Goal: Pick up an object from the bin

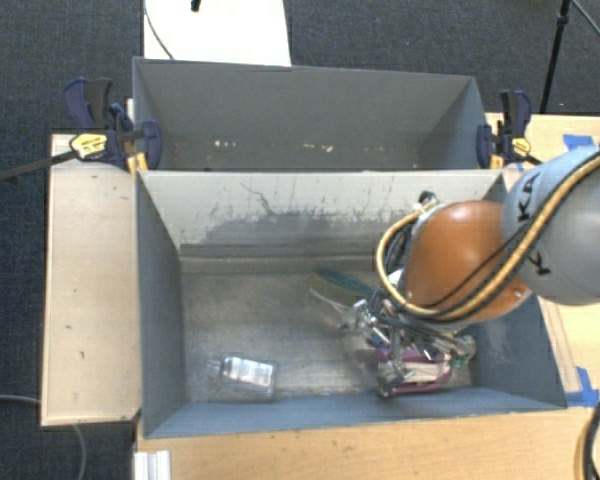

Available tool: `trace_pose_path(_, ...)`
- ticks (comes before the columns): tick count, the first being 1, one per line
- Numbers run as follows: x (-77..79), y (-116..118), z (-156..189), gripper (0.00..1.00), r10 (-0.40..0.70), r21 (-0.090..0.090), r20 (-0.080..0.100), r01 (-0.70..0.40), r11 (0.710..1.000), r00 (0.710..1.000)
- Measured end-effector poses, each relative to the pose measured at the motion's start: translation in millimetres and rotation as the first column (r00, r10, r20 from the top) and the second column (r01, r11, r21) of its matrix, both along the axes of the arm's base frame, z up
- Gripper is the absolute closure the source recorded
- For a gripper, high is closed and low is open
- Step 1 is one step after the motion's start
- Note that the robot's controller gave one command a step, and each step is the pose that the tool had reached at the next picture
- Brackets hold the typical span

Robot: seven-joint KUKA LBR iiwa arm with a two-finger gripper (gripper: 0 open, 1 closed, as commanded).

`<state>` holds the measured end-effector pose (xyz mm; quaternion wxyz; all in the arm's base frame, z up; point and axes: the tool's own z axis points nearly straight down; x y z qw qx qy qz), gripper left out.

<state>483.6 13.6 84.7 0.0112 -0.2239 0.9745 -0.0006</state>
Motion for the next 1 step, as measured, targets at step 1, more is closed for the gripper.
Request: trace_pose_path(1, 26.5, -72.1, -2.4, 0.00, 0.466, -0.002, -0.022, -0.466, 0.885, 0.884)
